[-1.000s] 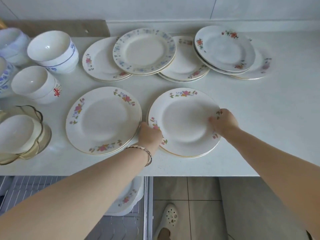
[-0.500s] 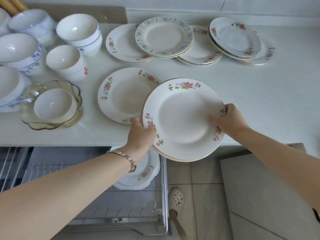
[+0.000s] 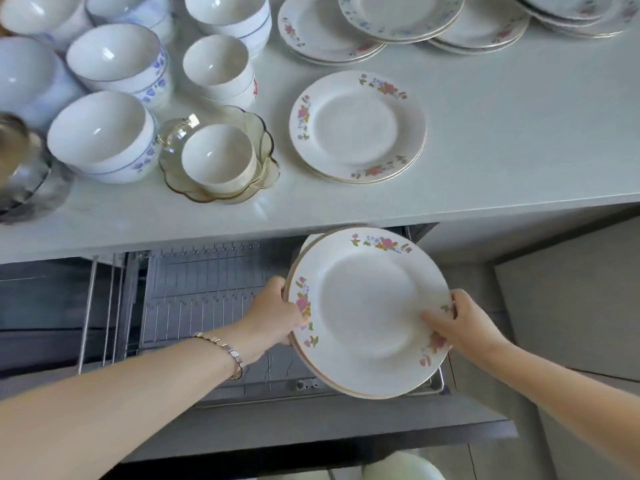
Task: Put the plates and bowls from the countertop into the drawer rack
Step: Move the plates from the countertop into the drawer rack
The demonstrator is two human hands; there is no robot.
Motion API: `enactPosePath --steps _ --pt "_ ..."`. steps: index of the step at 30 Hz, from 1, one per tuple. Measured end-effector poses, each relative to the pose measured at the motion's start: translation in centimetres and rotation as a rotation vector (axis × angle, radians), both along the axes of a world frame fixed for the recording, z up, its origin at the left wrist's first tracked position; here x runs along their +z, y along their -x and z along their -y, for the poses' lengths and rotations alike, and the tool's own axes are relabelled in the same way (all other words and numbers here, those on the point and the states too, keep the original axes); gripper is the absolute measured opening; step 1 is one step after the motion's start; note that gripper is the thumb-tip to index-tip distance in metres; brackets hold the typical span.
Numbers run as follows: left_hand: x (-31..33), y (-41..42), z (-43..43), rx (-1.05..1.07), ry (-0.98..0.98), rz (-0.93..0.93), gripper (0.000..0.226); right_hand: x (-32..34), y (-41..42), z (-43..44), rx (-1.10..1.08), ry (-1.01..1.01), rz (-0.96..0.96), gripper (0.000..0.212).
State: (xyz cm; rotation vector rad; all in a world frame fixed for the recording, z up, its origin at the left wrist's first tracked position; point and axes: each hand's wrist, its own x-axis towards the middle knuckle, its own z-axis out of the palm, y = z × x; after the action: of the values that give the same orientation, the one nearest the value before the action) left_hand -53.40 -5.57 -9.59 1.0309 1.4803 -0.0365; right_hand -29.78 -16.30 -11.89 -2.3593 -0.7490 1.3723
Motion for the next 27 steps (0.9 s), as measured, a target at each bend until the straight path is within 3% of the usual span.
enactPosePath --steps 10,14,21,27 --pt "-13.7 0.8 -3.2 0.057 -0.068 -0.218 0.033 -12.6 3.8 -4.0 -0.093 0.143 -0.064 0.034" --pt "-17.7 -0.4 -5.6 0.079 -0.080 -0.281 0.032 -16.0 3.5 -6.4 -0.186 0.155 -0.052 0.047" --pt "-21.1 -2.1 -7.4 0.006 -0.154 -0.310 0.031 -18.0 3.8 -7.8 -0.367 0.134 0.078 0.014" --pt "-22.5 -2.7 -7.7 -0.024 -0.189 -0.350 0.047 -19.3 4.4 -8.2 -0.387 0.118 0.154 0.026"
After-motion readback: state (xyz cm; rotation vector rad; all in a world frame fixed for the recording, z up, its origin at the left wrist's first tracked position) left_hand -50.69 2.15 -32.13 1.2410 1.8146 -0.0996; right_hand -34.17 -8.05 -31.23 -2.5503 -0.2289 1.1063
